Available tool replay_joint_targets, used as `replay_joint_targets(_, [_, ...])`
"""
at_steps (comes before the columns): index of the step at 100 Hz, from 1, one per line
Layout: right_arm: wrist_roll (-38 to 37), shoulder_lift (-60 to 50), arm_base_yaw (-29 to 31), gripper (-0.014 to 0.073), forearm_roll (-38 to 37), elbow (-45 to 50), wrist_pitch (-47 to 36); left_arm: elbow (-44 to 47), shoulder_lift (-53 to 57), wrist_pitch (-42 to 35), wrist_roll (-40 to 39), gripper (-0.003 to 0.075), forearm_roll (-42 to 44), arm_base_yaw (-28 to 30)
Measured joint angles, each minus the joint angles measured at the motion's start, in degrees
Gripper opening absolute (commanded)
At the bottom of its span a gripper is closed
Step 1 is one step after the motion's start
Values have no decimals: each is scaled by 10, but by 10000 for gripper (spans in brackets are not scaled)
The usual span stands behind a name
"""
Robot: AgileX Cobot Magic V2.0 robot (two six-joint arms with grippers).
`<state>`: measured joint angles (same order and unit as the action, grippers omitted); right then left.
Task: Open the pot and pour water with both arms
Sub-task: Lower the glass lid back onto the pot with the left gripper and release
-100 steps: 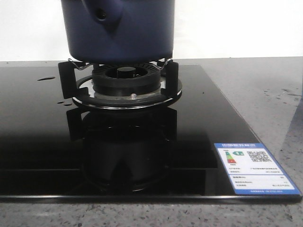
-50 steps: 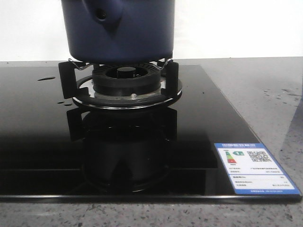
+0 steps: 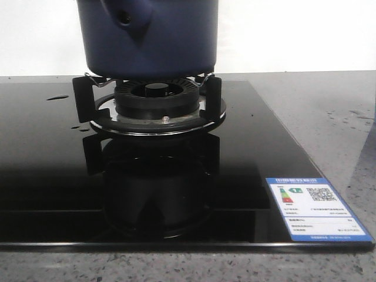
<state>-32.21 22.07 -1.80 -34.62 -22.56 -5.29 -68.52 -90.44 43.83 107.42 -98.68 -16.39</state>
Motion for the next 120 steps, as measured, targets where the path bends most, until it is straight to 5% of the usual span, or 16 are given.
replay_joint_targets(29, [0,0,0,-66,0,0,5,0,79,-32,-4,565,-25,0])
replay_joint_targets(50, [0,0,0,-71,2,0,62,44,211,-114,-55,325,-25,18])
replay_joint_targets(80, [0,-24,-37,-74,4,21,75,274,457,-236,-65,-18,-27,26])
replay_joint_targets(120, [0,-114,-164,-74,1,98,57,518,678,-261,-65,-19,-27,26])
